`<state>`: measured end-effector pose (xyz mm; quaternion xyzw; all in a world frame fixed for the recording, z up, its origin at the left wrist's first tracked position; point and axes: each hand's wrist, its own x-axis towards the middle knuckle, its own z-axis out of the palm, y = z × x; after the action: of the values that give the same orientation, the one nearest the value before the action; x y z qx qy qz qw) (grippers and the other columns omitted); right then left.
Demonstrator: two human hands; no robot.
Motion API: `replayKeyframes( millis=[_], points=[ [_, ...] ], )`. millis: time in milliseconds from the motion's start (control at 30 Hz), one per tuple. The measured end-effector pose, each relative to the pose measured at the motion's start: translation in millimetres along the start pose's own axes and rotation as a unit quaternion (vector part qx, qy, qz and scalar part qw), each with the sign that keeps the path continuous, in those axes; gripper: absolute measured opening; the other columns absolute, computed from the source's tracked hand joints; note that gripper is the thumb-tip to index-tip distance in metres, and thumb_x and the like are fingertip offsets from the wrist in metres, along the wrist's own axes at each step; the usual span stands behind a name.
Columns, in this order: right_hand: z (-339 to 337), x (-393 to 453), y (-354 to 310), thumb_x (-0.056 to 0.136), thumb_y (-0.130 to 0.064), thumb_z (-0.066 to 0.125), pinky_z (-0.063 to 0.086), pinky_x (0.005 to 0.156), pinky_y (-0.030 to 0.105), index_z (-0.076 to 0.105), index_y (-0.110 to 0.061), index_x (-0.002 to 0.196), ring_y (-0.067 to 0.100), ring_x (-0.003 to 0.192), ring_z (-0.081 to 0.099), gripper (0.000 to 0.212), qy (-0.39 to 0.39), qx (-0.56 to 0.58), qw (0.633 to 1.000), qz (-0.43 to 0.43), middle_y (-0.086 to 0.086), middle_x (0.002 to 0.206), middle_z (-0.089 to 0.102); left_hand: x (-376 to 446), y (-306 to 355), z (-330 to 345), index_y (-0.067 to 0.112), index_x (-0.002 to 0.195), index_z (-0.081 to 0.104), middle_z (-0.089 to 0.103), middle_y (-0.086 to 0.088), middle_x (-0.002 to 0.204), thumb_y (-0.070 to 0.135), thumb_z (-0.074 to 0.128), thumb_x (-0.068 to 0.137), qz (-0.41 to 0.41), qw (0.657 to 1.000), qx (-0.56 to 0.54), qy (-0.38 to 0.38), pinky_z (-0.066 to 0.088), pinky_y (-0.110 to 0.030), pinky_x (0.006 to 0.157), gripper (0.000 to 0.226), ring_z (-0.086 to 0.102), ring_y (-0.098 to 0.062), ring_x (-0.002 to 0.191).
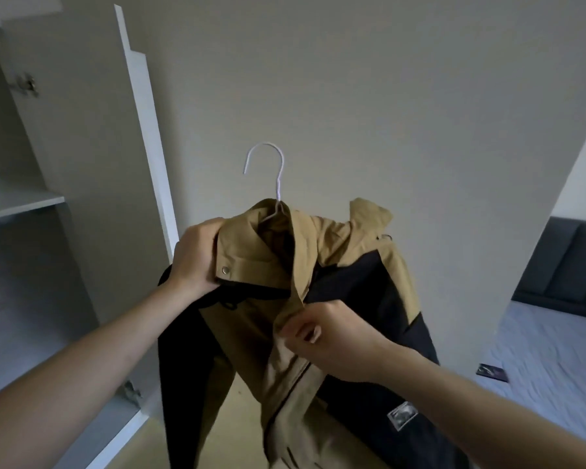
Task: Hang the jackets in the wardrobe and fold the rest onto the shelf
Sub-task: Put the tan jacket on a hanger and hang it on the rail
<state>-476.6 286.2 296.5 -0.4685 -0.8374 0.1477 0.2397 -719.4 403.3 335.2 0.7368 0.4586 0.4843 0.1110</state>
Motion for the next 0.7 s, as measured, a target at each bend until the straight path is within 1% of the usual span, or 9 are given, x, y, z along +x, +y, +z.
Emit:
replayKeyframes(
  millis=[100,167,200,267,333,400,500,633,700],
  points=[
    [-28,-19,14,0.094,-0.041,0.07,0.054,0.068,0.011,0.075,-0.037,0.089,-0.004,0.084,0.07,0.007,0.107,0.002,0.994,-0.017,-0.025,0.091,0.072,2,7,-1,0.056,0.072,0.07,0.069,0.002,0.096,0.045,0.048,0.081,-0.004,0.998,-0.057,-0.018,0.052,-0.059,0.09,0.026,0.066,-0.04,0.1],
    [-53,-30,27,0.088,-0.035,0.076,0.049,0.062,0.01,0.073,-0.036,0.081,0.002,0.076,0.071,0.008,0.238,0.007,0.971,-0.011,-0.02,0.084,0.072,2,3,0,0.044,0.067,0.065,0.063,0.013,0.076,0.034,0.048,0.091,0.014,0.998,-0.056,-0.011,0.047,-0.042,0.071,0.031,0.061,-0.019,0.077],
    [-65,-32,35,0.087,-0.031,0.077,0.048,0.062,0.012,0.073,-0.036,0.082,0.006,0.078,0.07,0.008,0.288,0.005,0.958,0.003,-0.018,0.086,0.072,2,1,0,0.035,0.066,0.062,0.057,0.01,0.068,0.029,0.048,0.094,0.022,0.998,-0.051,-0.003,0.039,-0.037,0.063,0.032,0.052,-0.012,0.067],
    [-84,-34,54,0.088,-0.029,0.077,0.051,0.072,0.019,0.07,-0.038,0.099,0.007,0.092,0.067,0.016,0.328,-0.035,0.943,0.036,-0.02,0.102,0.068,3,0,-1,0.022,0.067,0.058,0.05,0.002,0.065,0.027,0.05,0.094,0.023,0.999,-0.046,0.002,0.031,-0.039,0.061,0.029,0.044,-0.015,0.064],
    [-91,-31,72,0.091,-0.035,0.075,0.045,0.088,0.025,0.063,-0.038,0.121,0.002,0.108,0.056,0.033,0.29,-0.083,0.951,0.07,-0.025,0.117,0.058,5,4,-4,0.02,0.067,0.058,0.051,0.0,0.067,0.029,0.051,0.092,0.035,0.998,-0.056,-0.006,0.033,-0.041,0.062,0.027,0.045,-0.018,0.066],
    [-90,-25,86,0.093,-0.042,0.07,0.04,0.093,0.028,0.059,-0.04,0.128,0.003,0.11,0.051,0.037,0.227,-0.097,0.965,0.082,-0.023,0.117,0.057,4,9,-7,0.028,0.075,0.063,0.058,0.004,0.074,0.029,0.051,0.092,0.087,0.996,0.004,-0.007,0.039,-0.04,0.063,0.02,0.054,-0.016,0.07],
    [-83,-13,97,0.098,-0.042,0.061,0.045,0.075,0.028,0.059,-0.042,0.098,0.003,0.087,0.058,0.001,0.169,-0.058,0.981,0.071,-0.019,0.092,0.063,-1,11,-9,0.028,0.083,0.069,0.063,0.006,0.079,0.03,0.052,0.091,0.097,0.994,0.051,-0.013,0.044,-0.041,0.065,0.018,0.061,-0.019,0.077],
    [-71,1,110,0.104,-0.036,0.056,0.038,0.057,0.022,0.047,-0.024,0.074,0.009,0.06,0.049,0.034,0.111,0.014,0.993,0.026,-0.011,0.064,0.052,-5,5,-11,0.014,0.074,0.069,0.056,-0.003,0.071,0.035,0.056,0.086,-0.083,0.994,-0.062,-0.02,0.036,-0.037,0.066,0.027,0.052,-0.018,0.072],
    [-60,9,109,0.105,-0.03,0.056,0.034,0.055,0.019,0.047,-0.02,0.072,0.004,0.057,0.044,0.036,0.097,0.072,0.993,0.017,-0.013,0.061,0.046,-11,2,-13,0.024,0.069,0.071,0.062,0.004,0.069,0.035,0.059,0.083,-0.129,0.99,-0.05,-0.019,0.043,-0.036,0.069,0.021,0.057,-0.011,0.07]
  ],
)
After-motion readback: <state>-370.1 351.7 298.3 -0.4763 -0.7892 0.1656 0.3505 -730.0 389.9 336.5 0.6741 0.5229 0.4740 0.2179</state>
